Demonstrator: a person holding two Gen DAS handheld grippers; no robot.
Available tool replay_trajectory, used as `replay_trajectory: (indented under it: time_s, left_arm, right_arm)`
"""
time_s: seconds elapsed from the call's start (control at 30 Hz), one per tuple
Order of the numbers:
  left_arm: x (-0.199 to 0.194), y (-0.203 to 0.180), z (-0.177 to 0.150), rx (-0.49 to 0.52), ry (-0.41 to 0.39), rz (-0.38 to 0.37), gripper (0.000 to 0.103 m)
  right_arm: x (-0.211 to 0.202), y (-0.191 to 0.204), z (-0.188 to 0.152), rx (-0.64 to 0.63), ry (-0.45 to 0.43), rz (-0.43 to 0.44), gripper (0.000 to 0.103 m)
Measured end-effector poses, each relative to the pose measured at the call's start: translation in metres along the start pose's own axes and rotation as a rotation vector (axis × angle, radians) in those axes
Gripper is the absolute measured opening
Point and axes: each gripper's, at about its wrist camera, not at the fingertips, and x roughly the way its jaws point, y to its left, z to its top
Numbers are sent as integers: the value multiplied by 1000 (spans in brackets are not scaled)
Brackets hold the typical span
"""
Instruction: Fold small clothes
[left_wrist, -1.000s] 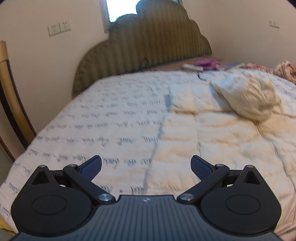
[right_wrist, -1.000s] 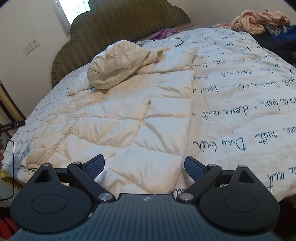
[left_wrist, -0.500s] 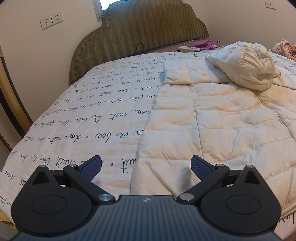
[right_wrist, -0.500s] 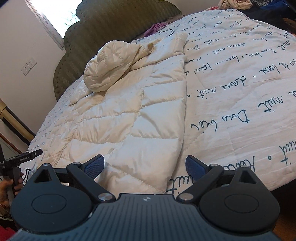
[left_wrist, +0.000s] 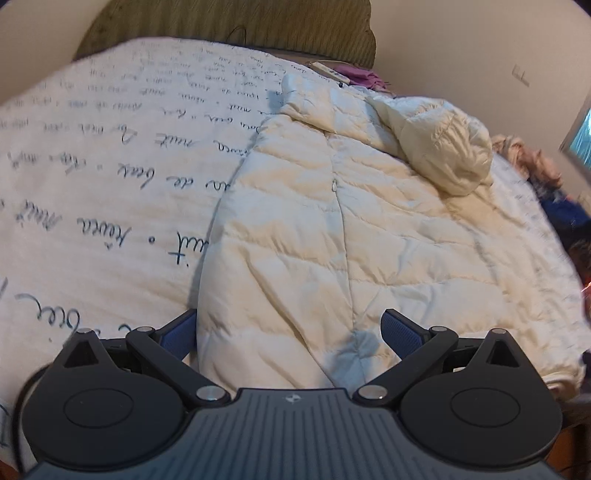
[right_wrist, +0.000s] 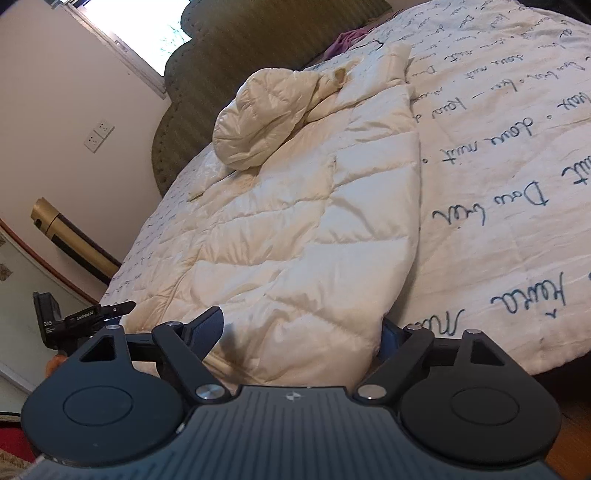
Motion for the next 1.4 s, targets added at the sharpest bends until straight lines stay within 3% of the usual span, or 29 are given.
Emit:
replay_trajectory:
  time_s: [0.23,0.3,0.37,0.43,0.5,0.53,0.63,0.83,1.0,1.23,1.4]
  left_arm:
    - [-2,4,-2,-41,47,-173,102]
    - [-3,1,-4,-27,51,-180,102]
    - [-4,-1,-5,-12,52,-173,89]
    - [-5,1,-6,-12,56,-144,48]
    - [-6,8,-5,-47,67,-129,21]
    - [-6,12,-4,-73,70,-144,15]
    - [-13,10,-4,-68,55,-160,9]
    - [-37,-10,2,3,0,-214,8]
    - [-45,-19,31,-23,-89,-235,8]
    - [-56,-31,79,-90,-240,-251,8]
    - [-53,-38,112,-106,-297,-242,8]
  right_arm:
    - [11,9,-4,21,33,108,53]
    - [12,14,-5,9,33,107,36]
    - [11,18,-4,-11,24,91,29]
    - [8,20,-2,-12,4,80,25]
    - [4,21,0,0,-29,71,20]
    - [3,22,2,1,-43,68,19]
    - [-4,27,5,-2,-73,58,17]
    - [-23,34,14,-32,-117,90,16]
    - [-29,40,38,-36,-180,151,16]
    - [-34,59,84,-96,-273,165,16]
    - [-28,58,121,-95,-338,161,16]
